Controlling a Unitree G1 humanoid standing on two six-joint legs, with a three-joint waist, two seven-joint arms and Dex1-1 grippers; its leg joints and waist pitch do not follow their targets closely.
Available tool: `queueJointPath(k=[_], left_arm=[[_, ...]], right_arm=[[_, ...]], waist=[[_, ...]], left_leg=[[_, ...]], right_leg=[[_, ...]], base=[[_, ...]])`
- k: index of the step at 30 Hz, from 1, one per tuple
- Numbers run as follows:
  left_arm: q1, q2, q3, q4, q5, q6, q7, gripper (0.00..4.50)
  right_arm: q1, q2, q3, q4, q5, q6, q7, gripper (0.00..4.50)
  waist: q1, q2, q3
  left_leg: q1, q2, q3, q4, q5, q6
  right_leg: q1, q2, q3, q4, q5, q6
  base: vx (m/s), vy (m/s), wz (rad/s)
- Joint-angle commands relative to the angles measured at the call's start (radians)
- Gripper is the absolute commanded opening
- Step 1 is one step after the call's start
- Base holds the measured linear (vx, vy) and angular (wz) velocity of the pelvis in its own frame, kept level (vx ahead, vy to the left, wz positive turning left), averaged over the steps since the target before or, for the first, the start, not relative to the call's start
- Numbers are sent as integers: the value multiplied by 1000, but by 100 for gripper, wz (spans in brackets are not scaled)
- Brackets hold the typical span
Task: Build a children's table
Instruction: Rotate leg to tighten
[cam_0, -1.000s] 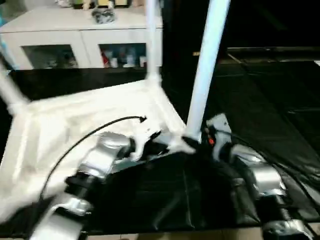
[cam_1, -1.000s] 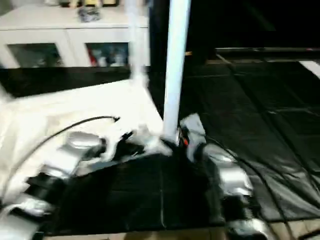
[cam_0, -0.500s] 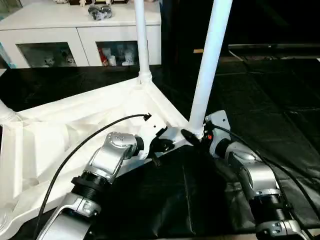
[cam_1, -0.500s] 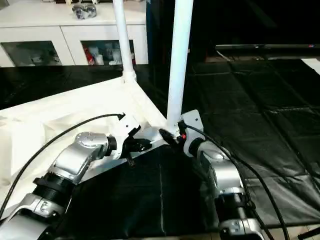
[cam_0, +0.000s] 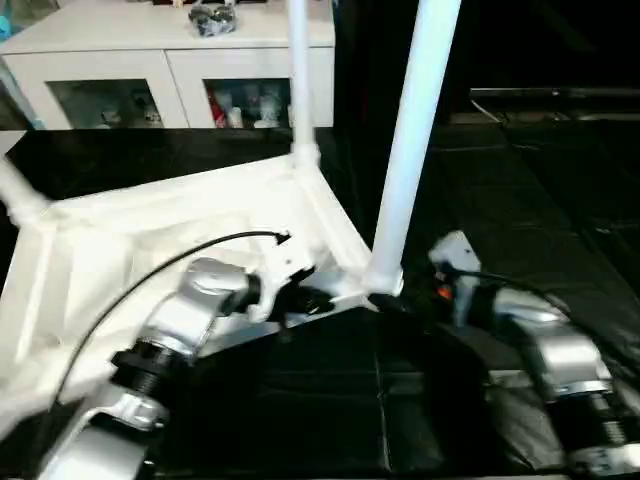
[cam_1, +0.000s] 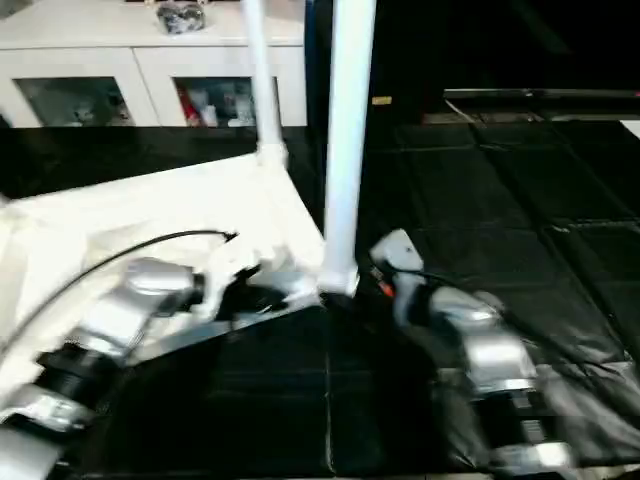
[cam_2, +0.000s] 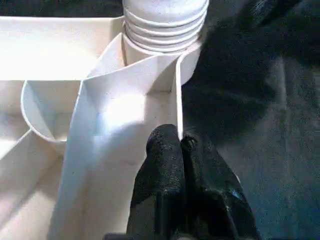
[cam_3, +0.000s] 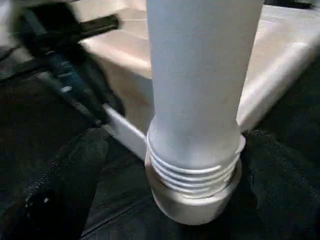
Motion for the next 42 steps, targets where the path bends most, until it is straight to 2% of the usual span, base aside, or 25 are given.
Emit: queueJointPath(k=[1,4,5,7,8,13,17,24,34,36,37,40,42], left_arm=[[-20,1,-22,-24,-29,-49,-59,0],[-18,17,-37,-19,-33,-81,-109,0],[-16,26,-47,-18,-33,-98,-139,0],[-14,31,-53,-21,-35,-106,-163,0],[-12,35,-57,-25,-36,-108,-174,0],[-3,48,-72,-40,-38,-121,-213,0],[-3,53,-78,-36,-37,-134,-223,0],[-3,59,-79,-32,-34,-141,-232,0],[-4,62,-75,-22,-35,-144,-239,0],[-4,62,-72,-21,-37,-141,-239,0],[-4,56,-65,-23,-45,-123,-230,0],[-10,37,-51,-25,-49,-76,-190,0],[-20,8,-34,-15,-36,-32,-114,0]], right_arm=[[-29,-17,25,-2,13,-17,67,447],[-53,-55,44,26,6,-39,131,447],[-64,-76,66,42,-8,-60,170,447],[-72,-89,84,50,-11,-57,209,447],[-74,-94,93,52,-9,-54,232,447],[-79,-109,122,59,-9,-56,296,447],[-90,-113,142,85,-6,-70,326,447],[-98,-108,141,106,-3,-74,334,375],[-100,-99,140,118,13,-80,345,290],[-98,-96,140,114,17,-77,346,286],[-92,-92,140,109,20,-74,343,282],[-76,-75,125,91,44,-52,322,276],[-53,-25,98,68,48,-29,211,275]], waist=[[3,-9,-72],[14,-11,-71],[18,-12,-71],[21,-12,-69],[24,-15,-69],[29,-17,-69],[34,-19,-70],[35,-19,-72],[35,-18,-71],[35,-19,-72],[35,-12,-72],[35,-15,-72],[34,-14,-71]], left_leg=[[6,15,6,-65,-214,80],[8,16,9,-64,-222,76],[10,17,9,-64,-227,73],[9,16,9,-64,-232,71],[8,17,10,-64,-229,71],[8,18,7,-66,-241,65],[8,18,8,-65,-237,63],[5,18,7,-63,-207,70],[5,17,7,-64,-219,67],[5,17,7,-64,-215,68],[6,17,7,-63,-216,67],[6,17,7,-63,-219,66],[6,17,7,-64,-228,62]], right_leg=[[59,-30,37,-55,-211,-247],[55,-30,39,-55,-226,-251],[54,-32,39,-55,-234,-251],[54,-32,40,-56,-245,-250],[55,-32,41,-55,-250,-246],[54,-34,40,-58,-301,-228],[52,-34,40,-57,-297,-231],[54,-32,40,-52,-257,-238],[55,-33,40,-53,-277,-235],[55,-33,40,-53,-272,-235],[54,-33,39,-52,-268,-237],[55,-32,39,-52,-259,-245],[55,-32,39,-55,-275,-239]], base=[[0,0,0],[0,0,0],[0,0,0],[0,0,0],[0,0,0],[0,0,0],[0,0,0],[0,0,0],[0,0,0],[0,0,0],[0,0,0],[0,0,0],[0,0,0]])
